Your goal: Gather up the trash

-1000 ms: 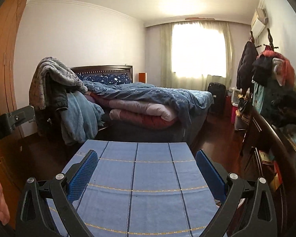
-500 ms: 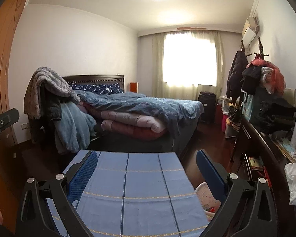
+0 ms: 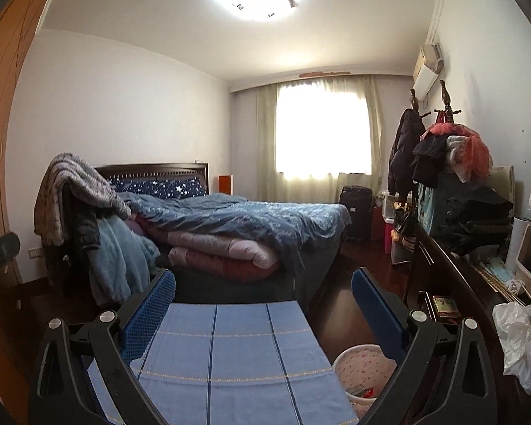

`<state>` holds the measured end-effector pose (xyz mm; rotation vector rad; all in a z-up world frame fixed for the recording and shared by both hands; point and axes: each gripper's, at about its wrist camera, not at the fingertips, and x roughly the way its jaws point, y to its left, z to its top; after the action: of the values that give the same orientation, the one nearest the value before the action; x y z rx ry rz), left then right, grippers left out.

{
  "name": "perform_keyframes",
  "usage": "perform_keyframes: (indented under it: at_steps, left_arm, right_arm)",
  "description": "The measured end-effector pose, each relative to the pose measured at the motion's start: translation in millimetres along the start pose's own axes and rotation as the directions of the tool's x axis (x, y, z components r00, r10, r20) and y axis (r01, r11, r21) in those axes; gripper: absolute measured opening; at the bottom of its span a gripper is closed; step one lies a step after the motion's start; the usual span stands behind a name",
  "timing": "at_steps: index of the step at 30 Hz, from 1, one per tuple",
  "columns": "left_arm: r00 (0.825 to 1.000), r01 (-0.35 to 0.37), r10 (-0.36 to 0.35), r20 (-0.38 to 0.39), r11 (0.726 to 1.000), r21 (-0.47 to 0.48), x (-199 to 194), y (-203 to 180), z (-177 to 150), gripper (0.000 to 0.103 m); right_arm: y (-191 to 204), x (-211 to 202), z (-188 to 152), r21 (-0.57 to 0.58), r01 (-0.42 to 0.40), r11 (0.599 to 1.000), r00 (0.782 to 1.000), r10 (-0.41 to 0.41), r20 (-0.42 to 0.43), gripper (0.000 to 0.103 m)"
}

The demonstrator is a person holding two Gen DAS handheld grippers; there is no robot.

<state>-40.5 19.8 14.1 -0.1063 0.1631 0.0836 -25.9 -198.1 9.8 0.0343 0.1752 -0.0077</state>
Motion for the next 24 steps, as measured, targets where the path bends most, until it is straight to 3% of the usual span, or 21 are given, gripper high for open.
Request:
perform_keyframes:
  at_steps: [24]
  left_arm:
    - [0.999, 0.028, -0.028, 0.027, 0.999, 0.025, -12.5, -4.3, 5.9, 0.1]
  right_arm:
    - [-5.8, -11.0, 8.8, 0.011, 0.011, 1.0, 1.0, -0.011, 0.028, 0.099]
